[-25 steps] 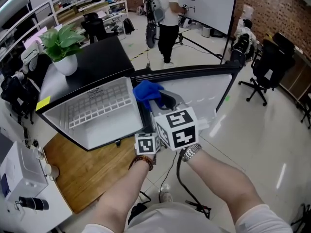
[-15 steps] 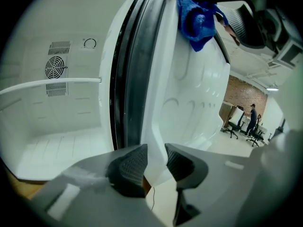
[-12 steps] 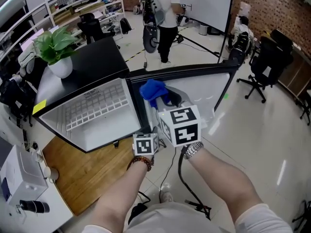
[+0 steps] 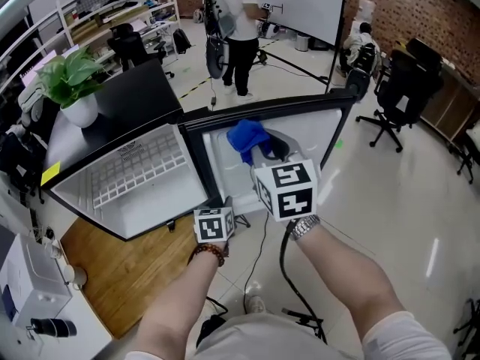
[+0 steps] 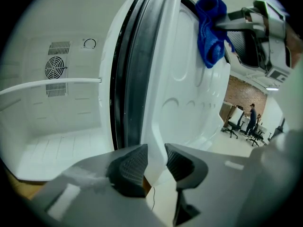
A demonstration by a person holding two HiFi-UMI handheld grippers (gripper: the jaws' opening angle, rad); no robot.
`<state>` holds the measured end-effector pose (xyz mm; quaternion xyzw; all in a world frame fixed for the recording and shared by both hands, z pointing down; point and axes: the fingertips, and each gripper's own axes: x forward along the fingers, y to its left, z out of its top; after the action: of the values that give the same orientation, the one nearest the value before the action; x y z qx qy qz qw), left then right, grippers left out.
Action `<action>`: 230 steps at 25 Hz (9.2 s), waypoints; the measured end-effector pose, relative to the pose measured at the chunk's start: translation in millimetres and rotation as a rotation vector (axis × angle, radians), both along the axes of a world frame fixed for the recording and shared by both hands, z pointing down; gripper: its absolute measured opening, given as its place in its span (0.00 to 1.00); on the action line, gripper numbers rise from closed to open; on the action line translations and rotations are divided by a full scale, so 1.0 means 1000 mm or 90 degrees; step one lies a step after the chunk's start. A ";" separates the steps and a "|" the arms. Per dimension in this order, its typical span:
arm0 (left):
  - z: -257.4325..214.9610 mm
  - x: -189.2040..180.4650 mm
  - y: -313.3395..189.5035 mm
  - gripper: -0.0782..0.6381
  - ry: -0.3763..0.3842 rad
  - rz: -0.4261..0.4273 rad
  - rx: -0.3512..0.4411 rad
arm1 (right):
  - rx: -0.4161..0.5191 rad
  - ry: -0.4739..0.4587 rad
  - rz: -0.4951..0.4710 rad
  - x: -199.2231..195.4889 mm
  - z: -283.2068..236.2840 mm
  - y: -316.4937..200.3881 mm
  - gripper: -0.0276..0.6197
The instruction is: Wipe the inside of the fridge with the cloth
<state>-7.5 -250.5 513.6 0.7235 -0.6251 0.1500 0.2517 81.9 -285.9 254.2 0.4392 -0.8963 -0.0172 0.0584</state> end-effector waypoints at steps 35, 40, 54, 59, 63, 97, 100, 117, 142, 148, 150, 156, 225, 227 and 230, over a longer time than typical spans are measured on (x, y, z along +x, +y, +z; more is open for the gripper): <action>-0.003 0.001 0.005 0.27 0.003 -0.013 0.001 | 0.026 0.027 0.214 0.174 -0.006 -0.055 0.15; -0.005 0.003 0.004 0.27 0.008 -0.009 0.012 | 0.040 0.019 0.103 0.103 -0.003 -0.007 0.15; -0.001 0.004 0.008 0.27 0.015 0.008 0.014 | -0.009 0.054 -0.118 -0.074 0.059 0.060 0.15; 0.003 -0.004 0.010 0.27 0.005 -0.009 0.012 | -0.010 0.071 -0.111 -0.087 0.072 0.054 0.15; 0.004 -0.003 0.010 0.27 0.013 -0.009 0.015 | 0.000 0.074 -0.106 -0.087 0.075 0.053 0.15; -0.004 -0.001 0.009 0.26 0.014 0.002 0.038 | -0.028 0.076 0.107 0.072 0.100 -0.022 0.15; -0.004 -0.001 0.010 0.26 0.014 0.001 0.038 | -0.025 0.082 0.130 0.092 0.099 -0.028 0.15; -0.005 0.000 0.011 0.25 0.012 -0.003 0.038 | -0.030 0.092 0.236 0.178 0.100 -0.055 0.15; 0.000 0.004 0.022 0.26 -0.007 0.053 0.046 | -0.086 0.105 -0.094 -0.069 0.162 0.047 0.15; -0.001 0.003 0.020 0.25 -0.007 0.052 0.054 | -0.098 0.110 -0.080 -0.073 0.175 0.037 0.15; -0.004 0.002 0.020 0.25 -0.010 0.050 0.062 | -0.099 0.112 -0.065 -0.066 0.177 0.032 0.15; -0.004 0.002 0.021 0.23 -0.016 0.052 0.067 | -0.105 0.113 -0.018 -0.034 0.184 0.016 0.15; 0.004 -0.006 0.063 0.22 -0.041 0.059 0.068 | -0.180 0.160 -0.048 -0.052 0.259 0.020 0.15; 0.005 -0.004 0.062 0.22 -0.039 0.062 0.068 | -0.181 0.164 -0.037 -0.044 0.262 0.016 0.15; 0.006 0.002 0.061 0.23 -0.036 0.070 0.066 | -0.182 0.168 -0.015 -0.028 0.264 0.010 0.15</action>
<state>-5.8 -189.5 519.2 0.7643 -0.5983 0.1511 0.1875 54.0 -275.6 518.3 0.4095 -0.8795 0.0523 0.2367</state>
